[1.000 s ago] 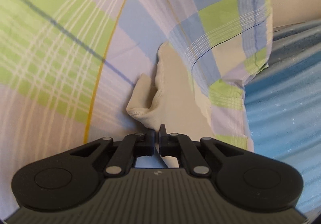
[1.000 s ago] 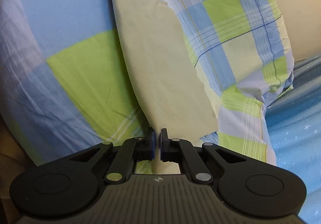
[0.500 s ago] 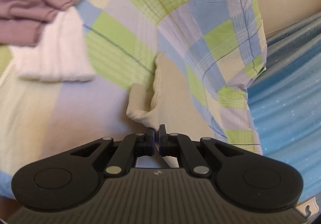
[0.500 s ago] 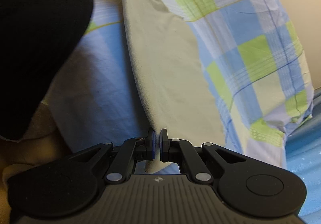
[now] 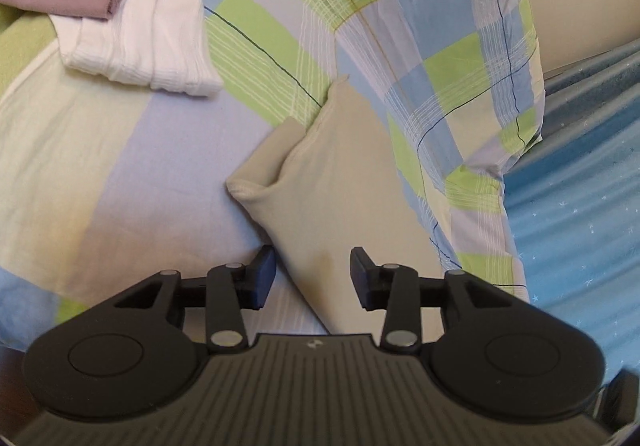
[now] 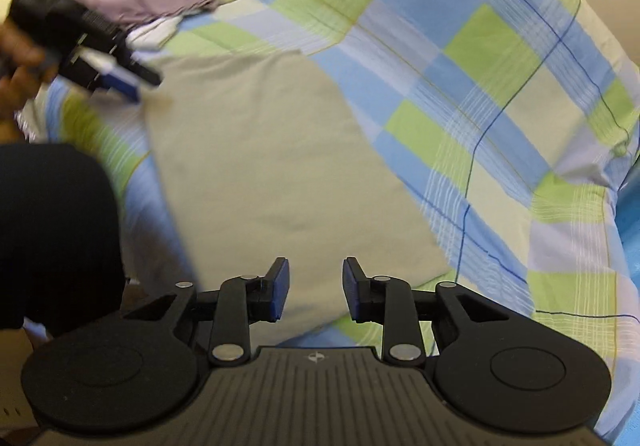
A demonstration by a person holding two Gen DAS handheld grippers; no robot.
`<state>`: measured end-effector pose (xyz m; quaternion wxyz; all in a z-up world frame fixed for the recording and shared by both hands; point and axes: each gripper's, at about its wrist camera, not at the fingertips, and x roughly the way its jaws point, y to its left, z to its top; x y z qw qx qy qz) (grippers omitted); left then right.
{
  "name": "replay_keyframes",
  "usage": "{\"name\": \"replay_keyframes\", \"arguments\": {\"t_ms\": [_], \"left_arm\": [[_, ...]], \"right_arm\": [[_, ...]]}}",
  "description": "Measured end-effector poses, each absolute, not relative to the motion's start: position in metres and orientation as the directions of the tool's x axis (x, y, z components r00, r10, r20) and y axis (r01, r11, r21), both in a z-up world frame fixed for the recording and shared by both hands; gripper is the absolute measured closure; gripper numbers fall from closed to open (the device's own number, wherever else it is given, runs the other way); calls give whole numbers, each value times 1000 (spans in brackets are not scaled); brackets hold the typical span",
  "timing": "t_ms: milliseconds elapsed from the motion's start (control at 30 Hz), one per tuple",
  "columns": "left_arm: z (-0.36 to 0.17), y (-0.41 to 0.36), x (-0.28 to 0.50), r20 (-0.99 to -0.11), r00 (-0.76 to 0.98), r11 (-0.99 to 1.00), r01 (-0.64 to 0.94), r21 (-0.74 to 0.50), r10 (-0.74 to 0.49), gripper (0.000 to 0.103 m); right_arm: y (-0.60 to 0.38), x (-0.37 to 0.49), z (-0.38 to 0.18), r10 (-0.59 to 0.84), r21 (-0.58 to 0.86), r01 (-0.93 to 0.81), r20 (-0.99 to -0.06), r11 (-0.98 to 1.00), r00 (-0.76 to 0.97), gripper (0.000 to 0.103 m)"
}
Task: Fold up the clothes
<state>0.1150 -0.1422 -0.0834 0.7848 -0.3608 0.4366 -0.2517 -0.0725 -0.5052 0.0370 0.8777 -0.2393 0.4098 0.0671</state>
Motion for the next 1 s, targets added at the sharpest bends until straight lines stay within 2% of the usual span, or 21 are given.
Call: {"name": "replay_keyframes", "arguments": {"t_ms": [67, 200, 267, 400, 600, 733, 900, 967, 1000], "left_arm": [[-83, -146, 115, -503, 501, 615, 78, -785, -704, 68], [-83, -153, 117, -493, 518, 619, 92, -780, -699, 68], [-83, -155, 120, -493, 524, 626, 103, -773, -695, 73], [-83, -156, 122, -531, 523, 656, 72, -751, -666, 96], [-78, -157, 125, -585, 507, 683, 9, -730, -632, 98], [-76, -158, 126, -606, 501, 688, -27, -725, -618, 98], [-75, -159, 129, -629, 485, 684, -82, -725, -608, 98], [-73, -160, 131, -647, 473, 686, -115, -719, -598, 97], [-73, -160, 131, -652, 469, 687, -123, -716, -596, 97]], "right_arm": [[-514, -48, 44, -51, -351, -352, -768, 868, 639, 64], [-522, 18, 50, 43, -317, -453, -780, 833, 624, 63], [-525, 61, 48, 126, -272, -505, -774, 819, 621, 63], [-525, 146, 32, 273, -148, -595, -784, 790, 558, 63], [-516, 232, 11, 388, 20, -693, -840, 721, 379, 61], [-507, 269, 1, 402, 106, -734, -884, 671, 240, 48], [-497, 288, -9, 426, 219, -760, -901, 612, 84, 51], [-490, 282, -8, 421, 224, -789, -906, 572, 49, 60], [-487, 280, -8, 418, 225, -804, -908, 550, 32, 60]]}}
